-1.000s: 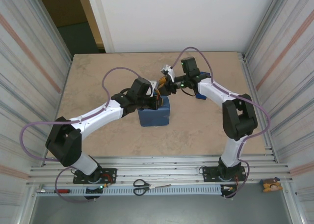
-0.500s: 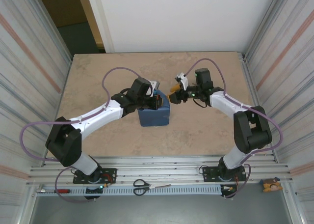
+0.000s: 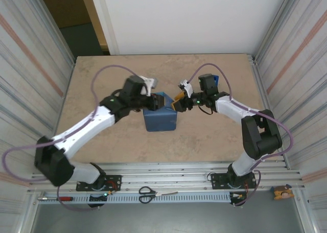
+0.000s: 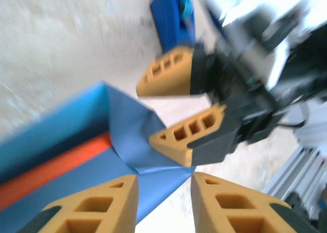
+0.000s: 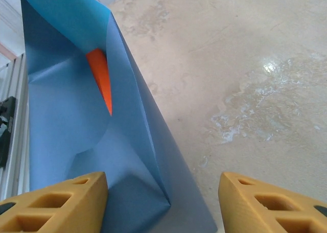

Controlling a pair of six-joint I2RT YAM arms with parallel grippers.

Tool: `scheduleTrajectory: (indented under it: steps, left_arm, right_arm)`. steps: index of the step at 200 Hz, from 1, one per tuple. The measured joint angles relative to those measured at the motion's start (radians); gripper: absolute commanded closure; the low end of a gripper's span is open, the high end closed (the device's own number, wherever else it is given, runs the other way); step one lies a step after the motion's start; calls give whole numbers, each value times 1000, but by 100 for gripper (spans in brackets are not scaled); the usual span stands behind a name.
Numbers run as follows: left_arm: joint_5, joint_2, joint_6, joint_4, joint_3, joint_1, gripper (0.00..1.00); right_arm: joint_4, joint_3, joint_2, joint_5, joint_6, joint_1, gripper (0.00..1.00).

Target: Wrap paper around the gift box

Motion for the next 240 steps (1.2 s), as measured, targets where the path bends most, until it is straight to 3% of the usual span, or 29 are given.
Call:
scheduleTrajectory:
  steps: [38,58,109,186,240]
  left_arm:
    - [51,-189,-25,34,-83,287,72]
    - [86,-171,-43,45,-153,352,73]
    - [170,-36,-108,91,-261,337,77]
    - [177,-7,-146,190,-293,256,73]
    - [133,7,-91,195,-296,223,67]
  right_arm:
    - [4,0,0,2,0,8,42]
    - [4,0,0,3,0,11,42]
    - [4,0,-2,7,0,17,43]
    - [5,0,-4,23,1,21,42]
    - [7,1,-4,27,8,21,41]
